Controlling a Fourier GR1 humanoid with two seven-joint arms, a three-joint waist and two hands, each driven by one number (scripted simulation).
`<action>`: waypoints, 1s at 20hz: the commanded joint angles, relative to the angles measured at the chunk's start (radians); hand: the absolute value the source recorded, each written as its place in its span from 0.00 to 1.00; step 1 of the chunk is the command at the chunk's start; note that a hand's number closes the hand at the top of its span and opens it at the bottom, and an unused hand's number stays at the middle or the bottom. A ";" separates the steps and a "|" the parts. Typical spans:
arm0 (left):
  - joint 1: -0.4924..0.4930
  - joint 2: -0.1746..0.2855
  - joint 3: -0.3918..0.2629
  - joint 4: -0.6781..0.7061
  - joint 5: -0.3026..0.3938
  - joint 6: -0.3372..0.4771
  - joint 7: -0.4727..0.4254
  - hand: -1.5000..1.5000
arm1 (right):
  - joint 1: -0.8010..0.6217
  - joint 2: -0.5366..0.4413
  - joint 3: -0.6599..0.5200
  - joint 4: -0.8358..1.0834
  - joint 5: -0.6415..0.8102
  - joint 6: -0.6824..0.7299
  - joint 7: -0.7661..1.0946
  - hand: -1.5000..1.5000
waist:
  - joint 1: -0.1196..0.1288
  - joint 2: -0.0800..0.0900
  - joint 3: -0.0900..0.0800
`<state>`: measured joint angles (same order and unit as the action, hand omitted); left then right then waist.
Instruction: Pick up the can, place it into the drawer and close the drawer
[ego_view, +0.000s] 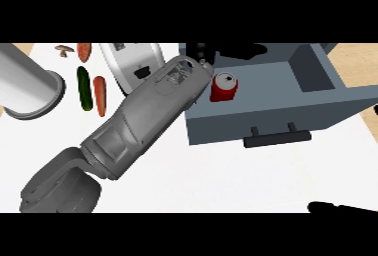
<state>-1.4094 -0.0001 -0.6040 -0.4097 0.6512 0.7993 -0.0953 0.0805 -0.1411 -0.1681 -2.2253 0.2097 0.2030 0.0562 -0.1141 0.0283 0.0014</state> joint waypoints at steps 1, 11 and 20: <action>0.003 0.000 0.014 -0.022 0.040 0.012 -0.030 0.00 | -0.013 -0.035 0.029 -0.048 0.090 0.003 -0.009 0.00 | 0.019 -0.007 -0.001; -0.050 0.000 -0.021 -0.053 0.044 0.060 0.011 0.00 | -0.088 -0.108 0.147 0.181 0.499 -0.096 -0.114 0.00 | 0.083 -0.019 0.000; -0.045 0.046 0.016 -0.072 0.008 0.029 0.048 0.00 | -0.127 -0.079 0.324 0.396 0.852 -0.221 -0.062 0.00 | 0.124 -0.029 -0.001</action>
<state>-1.4513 0.0143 -0.5929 -0.4626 0.6771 0.8353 -0.0726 -0.0444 -0.2411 0.0894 -1.9171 0.9202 0.0464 -0.0202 -0.0068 0.0050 0.0004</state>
